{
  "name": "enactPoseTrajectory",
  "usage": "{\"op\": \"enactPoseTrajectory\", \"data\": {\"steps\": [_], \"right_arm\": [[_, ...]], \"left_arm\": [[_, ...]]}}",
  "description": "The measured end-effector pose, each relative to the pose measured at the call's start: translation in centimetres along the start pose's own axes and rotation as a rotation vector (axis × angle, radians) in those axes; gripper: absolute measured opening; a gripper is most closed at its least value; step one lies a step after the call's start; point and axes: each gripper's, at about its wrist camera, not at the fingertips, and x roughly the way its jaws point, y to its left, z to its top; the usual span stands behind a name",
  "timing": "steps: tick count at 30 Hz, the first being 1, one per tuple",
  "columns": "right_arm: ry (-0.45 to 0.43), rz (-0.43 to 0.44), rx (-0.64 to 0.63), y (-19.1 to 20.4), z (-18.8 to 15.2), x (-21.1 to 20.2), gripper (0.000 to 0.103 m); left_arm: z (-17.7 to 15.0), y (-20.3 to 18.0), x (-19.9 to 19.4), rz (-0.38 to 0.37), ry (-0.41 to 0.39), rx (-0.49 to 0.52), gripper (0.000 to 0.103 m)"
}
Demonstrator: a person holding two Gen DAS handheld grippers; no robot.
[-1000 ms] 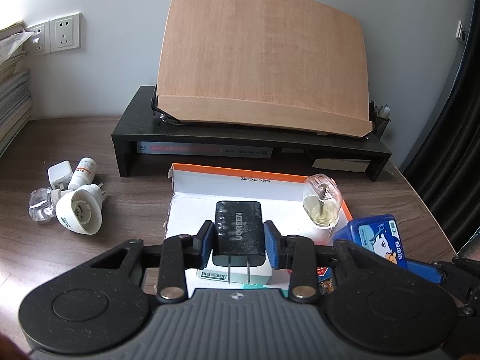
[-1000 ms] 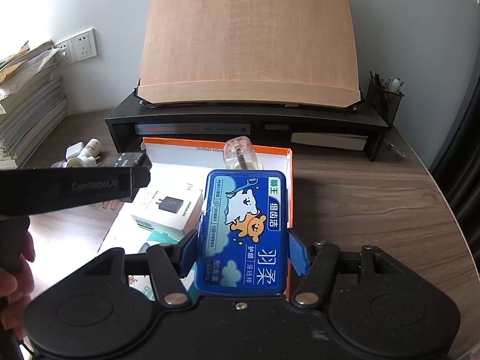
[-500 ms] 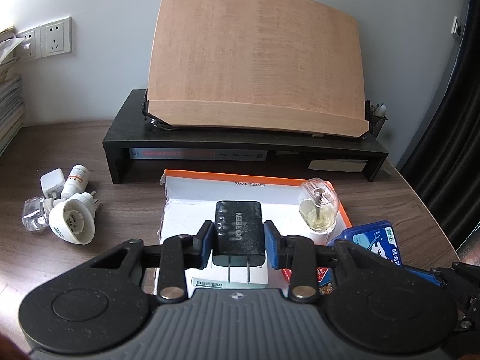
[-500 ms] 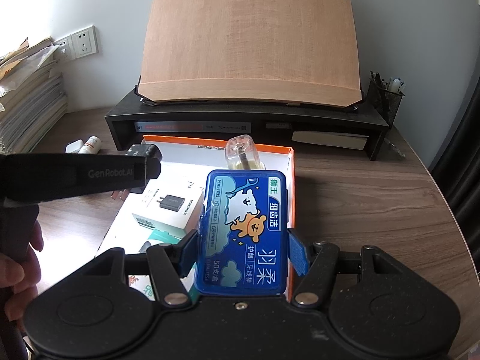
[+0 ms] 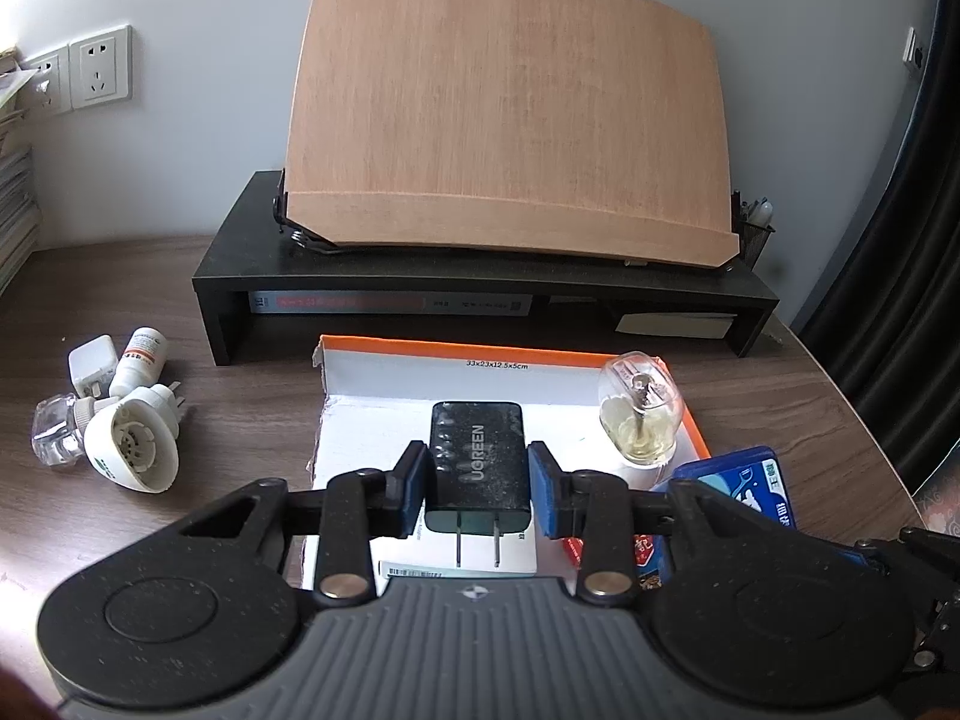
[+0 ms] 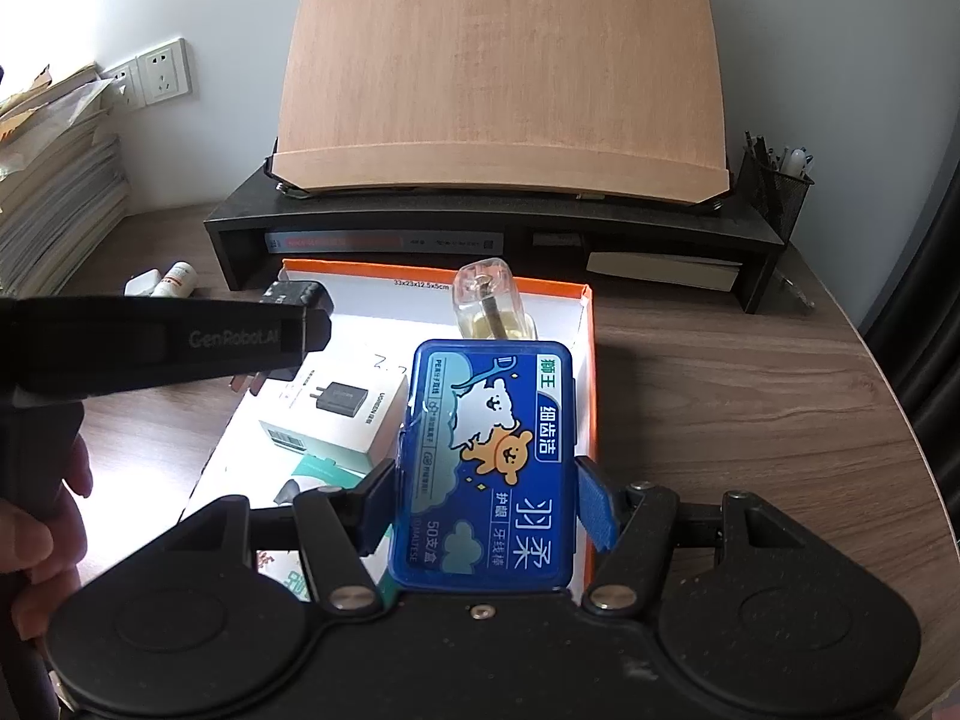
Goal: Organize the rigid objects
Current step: 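Lower the plug charger and blue tin into the orange-rimmed box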
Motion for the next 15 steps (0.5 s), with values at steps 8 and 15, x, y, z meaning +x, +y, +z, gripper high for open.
{"op": "enactPoseTrajectory", "data": {"steps": [8,15], "right_arm": [[0.022,0.005,-0.004,-0.1,0.1,0.8,0.074],[0.043,0.029,-0.019,0.4,0.0,1.5,0.074]], "left_arm": [[0.2,-0.2,0.9,-0.006,0.013,0.005,0.036],[0.5,-0.4,2.1,-0.012,0.028,0.012,0.036]]}}
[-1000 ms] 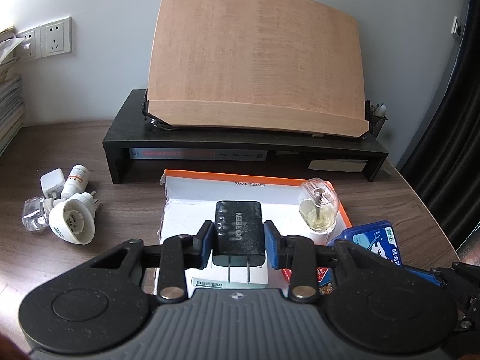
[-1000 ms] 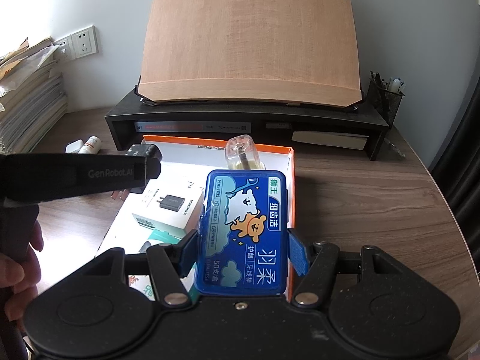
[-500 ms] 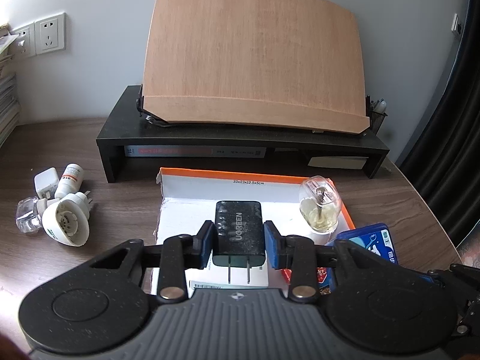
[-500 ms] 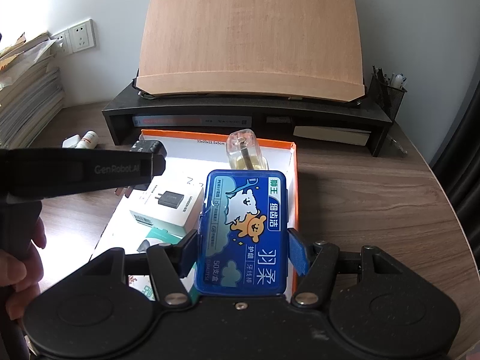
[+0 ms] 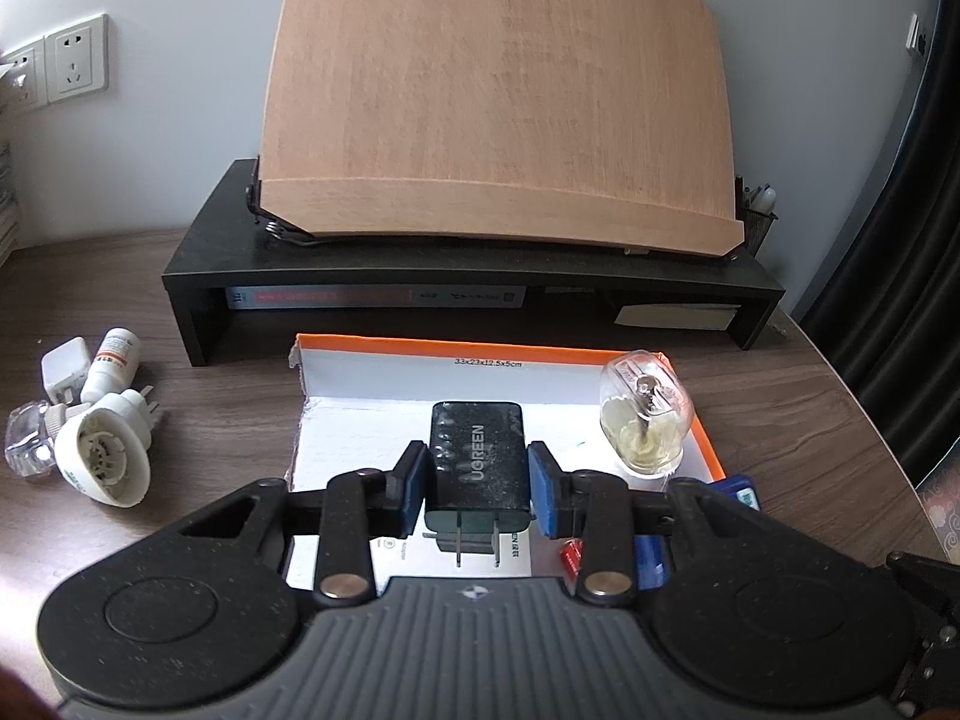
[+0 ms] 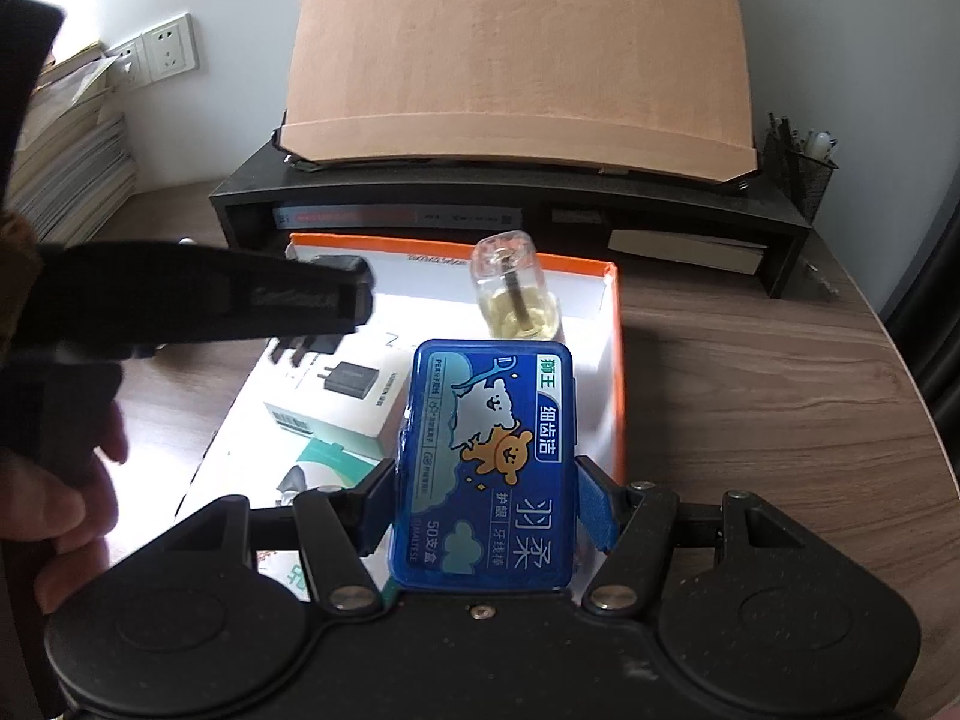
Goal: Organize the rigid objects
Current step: 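Lower the plug charger and blue tin into the orange-rimmed box, then open the left tool to drop the plug charger while right releases the blue tin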
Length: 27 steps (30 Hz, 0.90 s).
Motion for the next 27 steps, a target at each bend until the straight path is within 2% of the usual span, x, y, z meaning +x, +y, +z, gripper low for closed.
{"op": "enactPoseTrajectory", "data": {"steps": [15,27], "right_arm": [[0.016,0.027,0.006,0.5,0.8,1.7,0.074],[0.02,0.029,0.032,0.1,1.1,2.2,0.074]], "left_arm": [[1.3,0.5,1.6,0.01,0.013,0.017,0.036],[2.3,0.2,3.4,-0.017,0.031,0.038,0.036]]}}
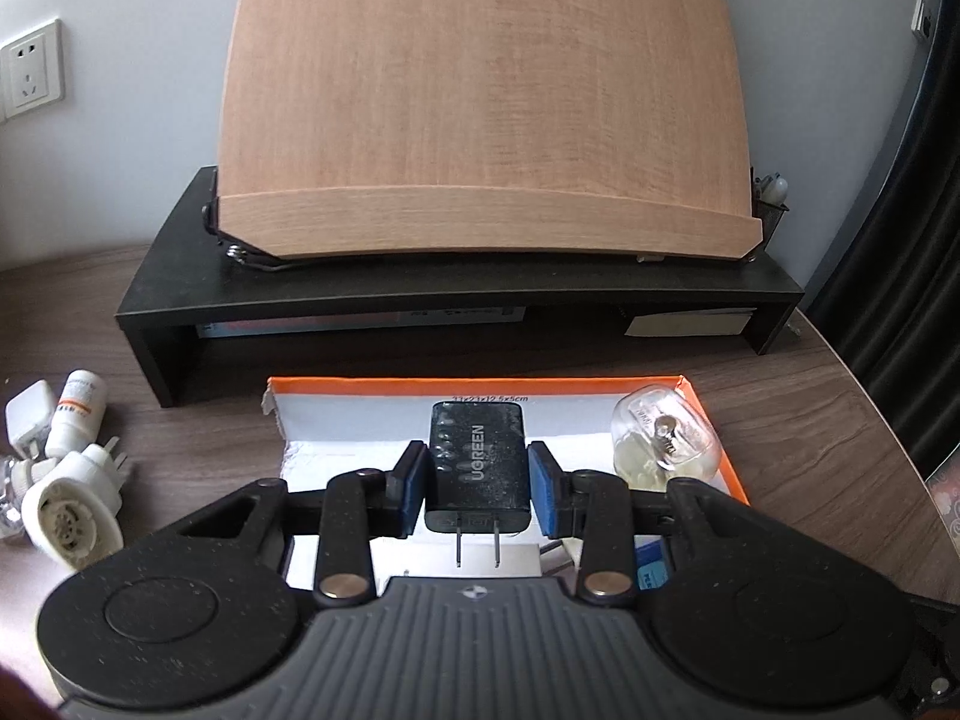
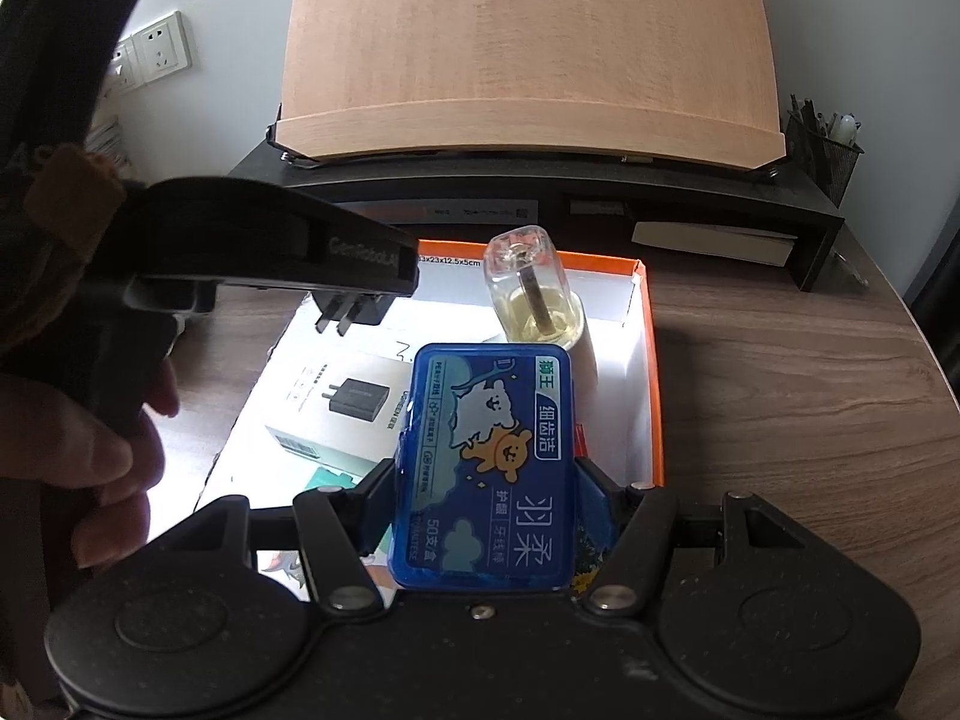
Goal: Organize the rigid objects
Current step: 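Open the left tool to drop the plug charger while right releases the blue tin, then move both open tools back toward the white plug-in items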
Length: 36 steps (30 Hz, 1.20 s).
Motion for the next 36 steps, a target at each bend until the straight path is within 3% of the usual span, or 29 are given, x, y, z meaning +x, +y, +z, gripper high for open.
{"op": "enactPoseTrajectory", "data": {"steps": [12,17,23,36], "right_arm": [[-0.02,-0.05,0.056,-0.2,-0.2,-1.1,0.076],[-0.075,-0.103,0.101,-0.2,-0.4,-2.8,0.078],[-0.105,-0.111,0.123,1.5,-0.2,-4.2,0.08],[-0.108,0.01,-0.019,10.9,0.2,-4.5,0.085]], "left_arm": [[0.8,-0.6,1.0,-0.087,0.033,0.035,0.036],[0.5,0.3,-0.8,-0.081,0.013,0.013,0.058],[-0.3,3.1,-4.1,-0.044,-0.023,-0.025,0.075],[-3.7,14.0,-11.0,0.136,-0.042,-0.195,0.082]]}}
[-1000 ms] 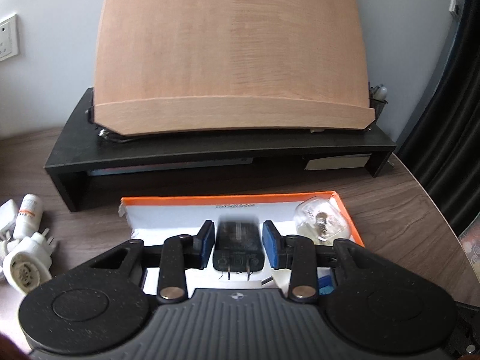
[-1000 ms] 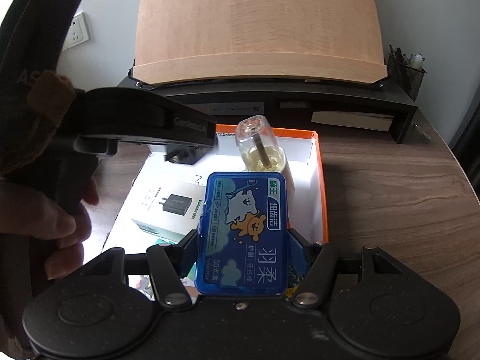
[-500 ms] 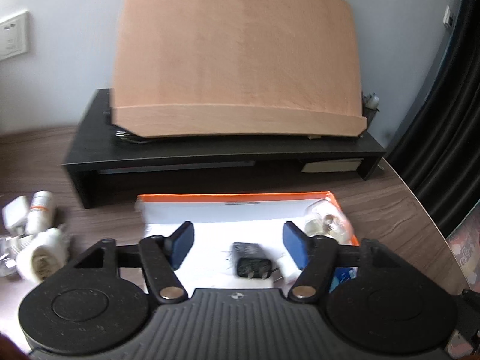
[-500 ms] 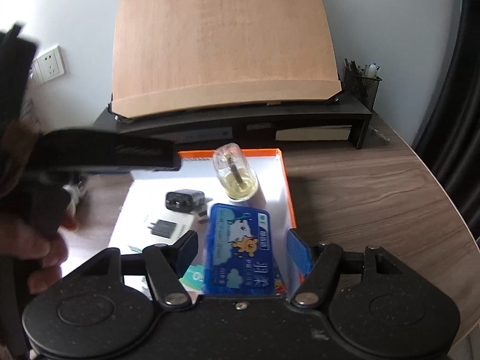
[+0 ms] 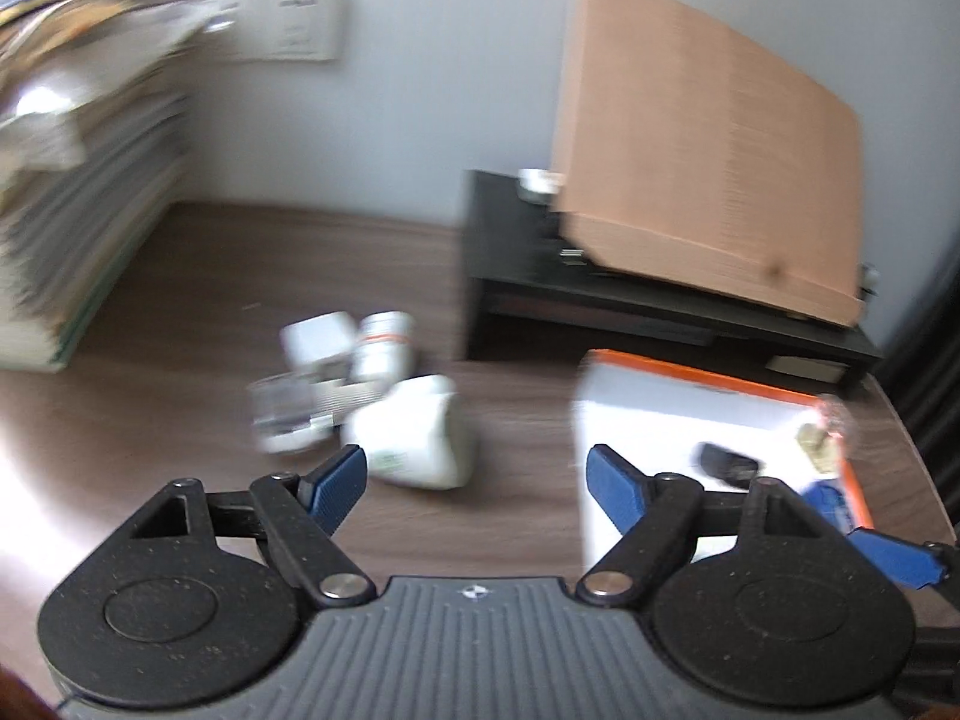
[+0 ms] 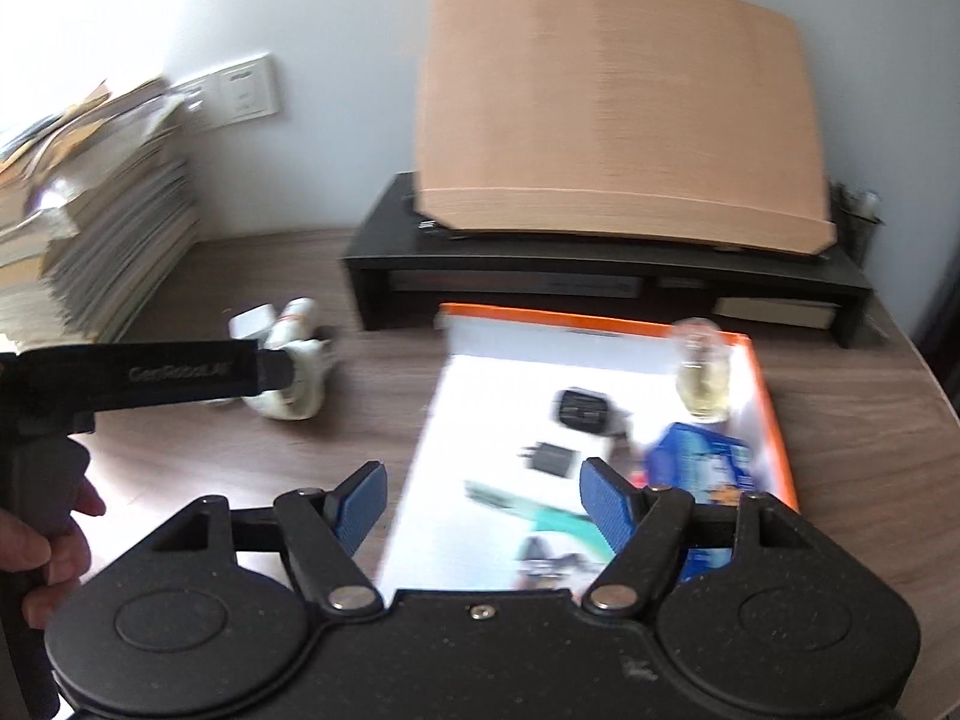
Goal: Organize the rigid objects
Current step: 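Move both open tools back toward the white plug-in items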
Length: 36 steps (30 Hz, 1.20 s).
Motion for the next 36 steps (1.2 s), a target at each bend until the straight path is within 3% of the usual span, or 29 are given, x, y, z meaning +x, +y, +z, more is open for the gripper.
{"op": "enactPoseTrajectory", "data": {"steps": [15,26,32,33,35,36], "right_arm": [[0.05,0.169,-0.16,8.1,2.1,6.3,0.091],[0.069,0.162,-0.192,12.1,4.0,13.4,0.092],[0.086,0.101,-0.211,13.5,4.4,16.8,0.094],[0.086,0.108,-0.2,13.3,4.4,17.2,0.093],[0.082,0.125,-0.191,13.1,4.3,17.7,0.079],[0.078,0.126,-0.19,13.0,4.4,17.7,0.079]], "left_arm": [[-0.9,9.5,-2.9,0.133,-0.011,-0.138,0.087],[-1.7,12.6,-2.4,0.152,0.022,-0.201,0.088],[-2.0,13.4,-1.4,0.151,0.038,-0.213,0.088],[-1.9,13.5,-1.3,0.148,0.04,-0.214,0.088],[-1.8,13.5,-0.8,0.141,0.043,-0.216,0.088],[-1.7,13.5,-0.5,0.136,0.044,-0.214,0.088]]}}
